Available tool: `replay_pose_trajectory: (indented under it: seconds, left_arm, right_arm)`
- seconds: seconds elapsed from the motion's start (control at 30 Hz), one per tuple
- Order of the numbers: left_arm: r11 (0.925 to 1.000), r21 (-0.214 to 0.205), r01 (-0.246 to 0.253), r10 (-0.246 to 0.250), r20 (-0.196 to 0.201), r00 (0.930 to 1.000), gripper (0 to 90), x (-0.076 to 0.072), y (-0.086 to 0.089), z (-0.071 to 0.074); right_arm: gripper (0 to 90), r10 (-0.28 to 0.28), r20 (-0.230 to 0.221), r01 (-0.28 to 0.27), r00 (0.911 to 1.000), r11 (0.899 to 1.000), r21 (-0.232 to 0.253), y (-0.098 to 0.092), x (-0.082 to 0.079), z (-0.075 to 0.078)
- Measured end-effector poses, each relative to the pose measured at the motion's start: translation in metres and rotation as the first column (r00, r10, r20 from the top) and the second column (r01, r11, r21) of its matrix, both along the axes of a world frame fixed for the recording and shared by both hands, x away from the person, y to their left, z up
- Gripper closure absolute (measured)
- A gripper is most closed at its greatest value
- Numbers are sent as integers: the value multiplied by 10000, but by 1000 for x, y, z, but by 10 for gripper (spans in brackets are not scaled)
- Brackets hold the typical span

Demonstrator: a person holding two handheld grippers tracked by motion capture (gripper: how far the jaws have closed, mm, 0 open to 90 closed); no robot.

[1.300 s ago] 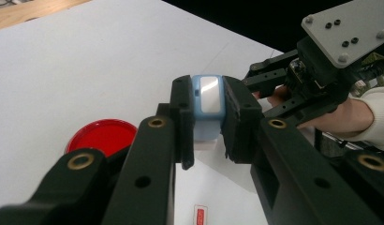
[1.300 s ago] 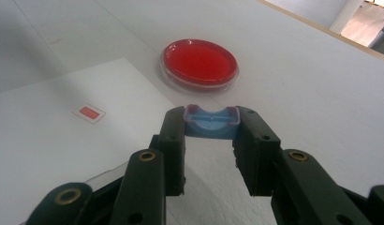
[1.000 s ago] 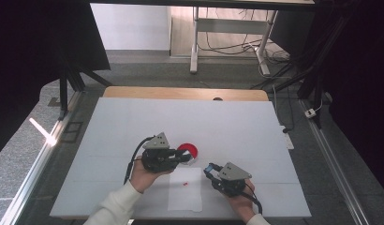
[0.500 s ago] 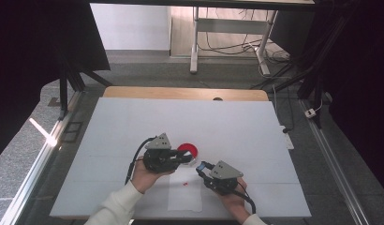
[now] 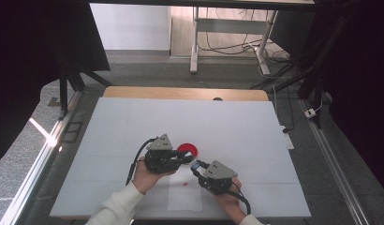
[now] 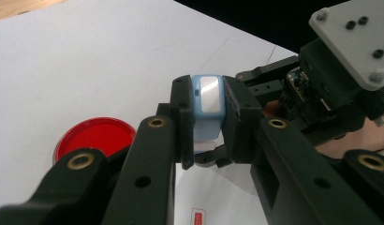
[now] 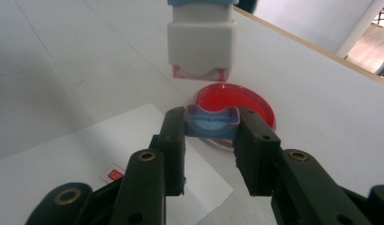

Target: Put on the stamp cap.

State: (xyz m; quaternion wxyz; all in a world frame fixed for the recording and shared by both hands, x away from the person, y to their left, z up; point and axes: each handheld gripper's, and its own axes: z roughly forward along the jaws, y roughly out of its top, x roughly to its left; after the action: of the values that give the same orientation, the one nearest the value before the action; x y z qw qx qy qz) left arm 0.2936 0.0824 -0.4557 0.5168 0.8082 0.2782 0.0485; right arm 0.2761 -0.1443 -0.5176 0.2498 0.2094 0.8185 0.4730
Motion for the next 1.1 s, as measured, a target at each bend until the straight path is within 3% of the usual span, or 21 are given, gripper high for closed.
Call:
replay_pose_trajectory:
  seconds: [0.63,1.1]
  left_arm:
    - [9998,166,-85,85,-20,10000,755,1,-4,-4]
    - [9989,36,-471,471,67,9989,756,-1,-6,-7]
  right_arm:
    - [647,-245,227,238,9994,9994,266,5,-3,2]
    - [647,-489,428,477,9979,9985,282,8,-6,1]
